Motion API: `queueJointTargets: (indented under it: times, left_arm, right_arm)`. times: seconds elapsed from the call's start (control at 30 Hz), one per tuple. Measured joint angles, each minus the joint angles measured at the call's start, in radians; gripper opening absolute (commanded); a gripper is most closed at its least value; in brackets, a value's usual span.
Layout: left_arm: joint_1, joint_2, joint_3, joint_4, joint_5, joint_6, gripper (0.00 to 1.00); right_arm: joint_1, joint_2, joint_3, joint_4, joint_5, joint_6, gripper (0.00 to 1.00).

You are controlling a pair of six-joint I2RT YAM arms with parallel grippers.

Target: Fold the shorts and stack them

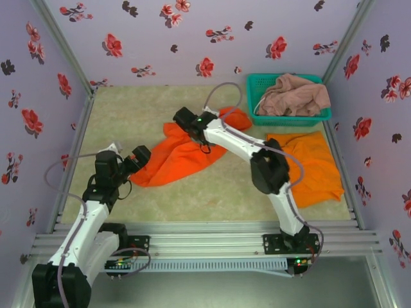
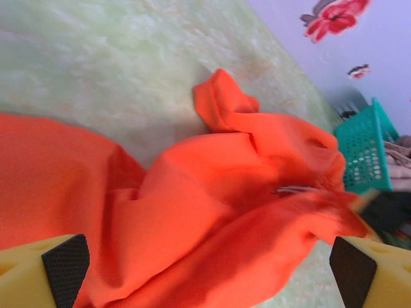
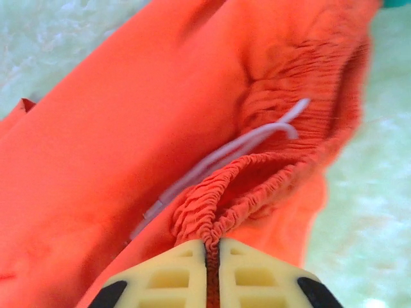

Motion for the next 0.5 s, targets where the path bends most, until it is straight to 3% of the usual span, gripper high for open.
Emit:
queueJointTargets:
  times: [0.27, 0.5]
  left_arm:
    - [0.006, -0.001, 0.043, -0.171, -0.133, -0.078, 0.98]
    - [0.008, 0.103, 0.056, -0.259, -0.185, -0.138, 0.88]
  right_arm:
    - [-0.024, -0.528, -0.497, 0.177, -0.014, -0.082, 0.01]
    - [-0.053, -0.639, -0.862, 0.251, -0.027, -0.055, 0.00]
